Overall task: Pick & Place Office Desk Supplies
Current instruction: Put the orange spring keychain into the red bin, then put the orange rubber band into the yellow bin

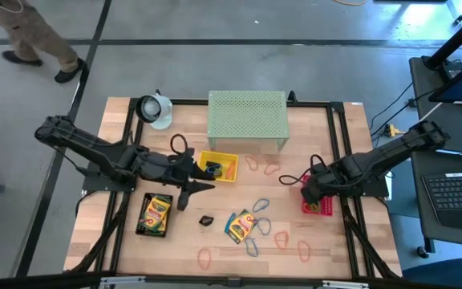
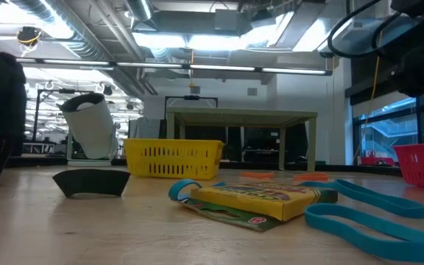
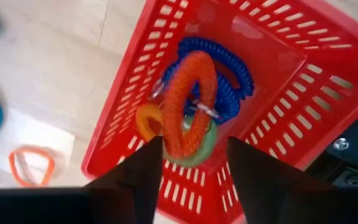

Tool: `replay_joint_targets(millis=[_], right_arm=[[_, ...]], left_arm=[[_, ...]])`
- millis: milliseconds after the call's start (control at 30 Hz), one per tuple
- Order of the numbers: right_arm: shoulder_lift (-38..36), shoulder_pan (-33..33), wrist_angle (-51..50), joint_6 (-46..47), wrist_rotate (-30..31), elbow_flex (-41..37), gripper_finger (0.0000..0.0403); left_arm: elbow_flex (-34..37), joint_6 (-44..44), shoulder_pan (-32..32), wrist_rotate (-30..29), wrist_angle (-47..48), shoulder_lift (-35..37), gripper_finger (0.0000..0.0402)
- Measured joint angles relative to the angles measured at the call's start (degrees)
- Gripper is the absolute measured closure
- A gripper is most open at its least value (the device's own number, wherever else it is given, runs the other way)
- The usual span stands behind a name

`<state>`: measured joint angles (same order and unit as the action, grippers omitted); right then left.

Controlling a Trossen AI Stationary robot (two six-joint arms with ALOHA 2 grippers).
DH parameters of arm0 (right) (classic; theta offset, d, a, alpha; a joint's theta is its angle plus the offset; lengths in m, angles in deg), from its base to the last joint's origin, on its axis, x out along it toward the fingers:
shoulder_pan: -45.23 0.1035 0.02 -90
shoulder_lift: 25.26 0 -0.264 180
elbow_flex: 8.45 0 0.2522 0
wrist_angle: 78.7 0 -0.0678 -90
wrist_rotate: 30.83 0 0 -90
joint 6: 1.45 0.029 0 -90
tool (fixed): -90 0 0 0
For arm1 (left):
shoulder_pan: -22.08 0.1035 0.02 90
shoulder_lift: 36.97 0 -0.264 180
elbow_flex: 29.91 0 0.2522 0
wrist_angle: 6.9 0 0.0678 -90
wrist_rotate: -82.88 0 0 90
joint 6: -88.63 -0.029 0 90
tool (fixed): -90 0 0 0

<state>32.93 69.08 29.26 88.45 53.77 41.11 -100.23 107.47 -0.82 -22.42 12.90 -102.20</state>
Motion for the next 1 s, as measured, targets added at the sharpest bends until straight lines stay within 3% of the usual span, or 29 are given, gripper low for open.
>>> replay_joint_targets(millis=[133, 267, 400, 500, 633, 767, 1000], right_arm=[[-1.2, 0.4, -0.8, -0.8, -0.7, 1.6, 0.0200], [-1.5, 2.1, -7.0, -4.3, 5.7, 8.1, 0.0203], [-0.7, 2.3, -0.8, -20.4, 14.8, 12.6, 0.0218], [1.7, -1.5, 5.0, -32.8, 18.1, 12.7, 0.0233], [6.8, -8.0, 9.5, -47.0, 17.9, 12.7, 0.0251], [13.1, -14.2, 15.8, -59.9, 13.6, 12.6, 0.0263], [23.6, -22.0, 21.3, -71.3, 8.4, 12.6, 0.0264]], left_arm=[[0.0, 1.8, 1.2, 0.0, 0.2, 0.4, 0.0297], [0.0, 3.3, 1.7, 0.1, 0.3, 0.4, 0.0297], [0.0, 4.3, 1.7, -0.4, 0.5, 0.3, 0.0297], [0.0, 4.1, 1.7, -1.8, 0.7, 0.2, 0.0297], [0.0, 4.5, 2.4, -1.7, 0.3, 0.2, 0.0297], [0.0, 4.5, 2.5, -1.7, 0.4, 0.2, 0.0297], [0.0, 2.6, 2.4, -1.6, 0.7, 0.2, 0.0297]])
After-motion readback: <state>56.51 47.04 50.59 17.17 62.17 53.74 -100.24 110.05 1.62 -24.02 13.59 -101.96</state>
